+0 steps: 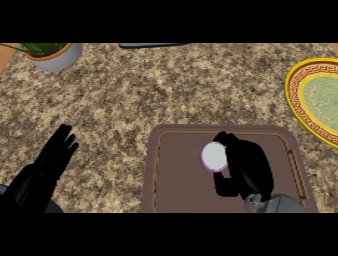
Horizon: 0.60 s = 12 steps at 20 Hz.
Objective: Pick the can from the tray and place it in the plate
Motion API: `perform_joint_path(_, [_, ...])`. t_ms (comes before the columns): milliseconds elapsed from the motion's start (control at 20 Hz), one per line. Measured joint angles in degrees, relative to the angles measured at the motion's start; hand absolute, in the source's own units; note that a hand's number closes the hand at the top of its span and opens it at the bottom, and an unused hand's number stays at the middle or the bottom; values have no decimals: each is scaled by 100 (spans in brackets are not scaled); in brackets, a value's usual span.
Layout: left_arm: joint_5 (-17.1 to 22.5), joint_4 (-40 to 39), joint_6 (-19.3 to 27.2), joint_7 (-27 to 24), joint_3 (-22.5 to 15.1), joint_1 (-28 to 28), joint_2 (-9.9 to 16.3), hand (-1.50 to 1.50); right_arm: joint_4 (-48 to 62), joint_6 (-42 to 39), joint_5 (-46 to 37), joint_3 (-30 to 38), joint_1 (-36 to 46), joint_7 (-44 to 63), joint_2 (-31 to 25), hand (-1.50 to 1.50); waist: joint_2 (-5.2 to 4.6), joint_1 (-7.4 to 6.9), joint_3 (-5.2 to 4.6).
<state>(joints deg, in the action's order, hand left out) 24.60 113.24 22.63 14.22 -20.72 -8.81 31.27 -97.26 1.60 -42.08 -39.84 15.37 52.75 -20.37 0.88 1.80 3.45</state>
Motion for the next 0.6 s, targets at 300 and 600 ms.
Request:
perform_joint_path(300, [36,34,94,20,91,-158,14,0,-1005,619,-476,-428,-230,-781,-213,150,24,160,10])
perform_joint_path(600, [100,82,130,18,180,-287,20,0,-1908,1448,-981,-156,-526,-928,-392,150,25,281,9])
